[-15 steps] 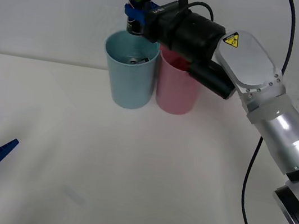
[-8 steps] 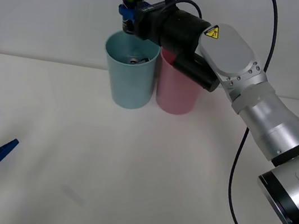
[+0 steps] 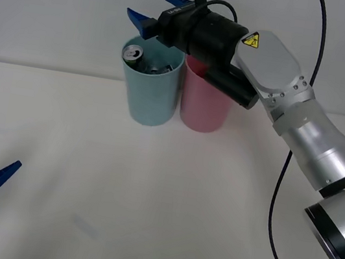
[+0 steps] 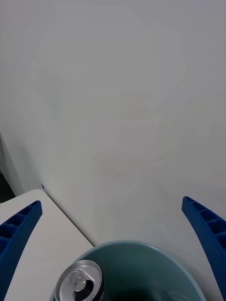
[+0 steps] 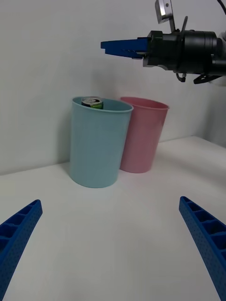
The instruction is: Grasp the object on the table and drop it into the matching bin: aluminum can to the light blue bin, PET bottle to the pink bin.
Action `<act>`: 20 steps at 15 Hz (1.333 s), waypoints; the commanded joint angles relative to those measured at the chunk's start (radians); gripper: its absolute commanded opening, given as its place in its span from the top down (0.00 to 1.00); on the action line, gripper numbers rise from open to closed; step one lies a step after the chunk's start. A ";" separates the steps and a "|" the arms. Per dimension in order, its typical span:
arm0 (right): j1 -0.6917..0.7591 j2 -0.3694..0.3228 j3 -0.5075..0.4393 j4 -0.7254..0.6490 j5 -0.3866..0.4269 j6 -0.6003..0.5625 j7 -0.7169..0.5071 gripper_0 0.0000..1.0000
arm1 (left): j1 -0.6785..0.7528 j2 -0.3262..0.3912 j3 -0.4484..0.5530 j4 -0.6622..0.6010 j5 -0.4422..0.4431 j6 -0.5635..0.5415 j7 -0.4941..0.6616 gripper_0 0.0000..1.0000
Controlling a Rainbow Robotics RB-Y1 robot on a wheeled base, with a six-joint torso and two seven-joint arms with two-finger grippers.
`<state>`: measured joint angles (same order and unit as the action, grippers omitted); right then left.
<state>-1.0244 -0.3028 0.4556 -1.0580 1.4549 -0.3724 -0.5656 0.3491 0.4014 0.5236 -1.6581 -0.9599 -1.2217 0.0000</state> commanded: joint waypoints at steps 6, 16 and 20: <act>0.287 -0.193 -0.002 -0.433 -0.068 -0.025 -0.010 0.00 | 0.000 0.000 0.000 0.000 0.000 0.000 0.000 0.00; 0.758 -0.340 -0.230 -0.832 -0.120 -0.197 0.021 0.00 | 0.000 0.000 0.000 0.000 0.000 0.000 0.000 0.00; 0.900 -0.329 -0.341 -0.863 -0.136 -0.298 0.108 0.00 | 0.000 0.000 0.000 0.000 0.000 0.000 0.000 0.00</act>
<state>-0.1489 -0.6354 0.1343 -1.9190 1.3204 -0.6533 -0.4898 0.3491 0.4014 0.5236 -1.6581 -0.9599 -1.2217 0.0000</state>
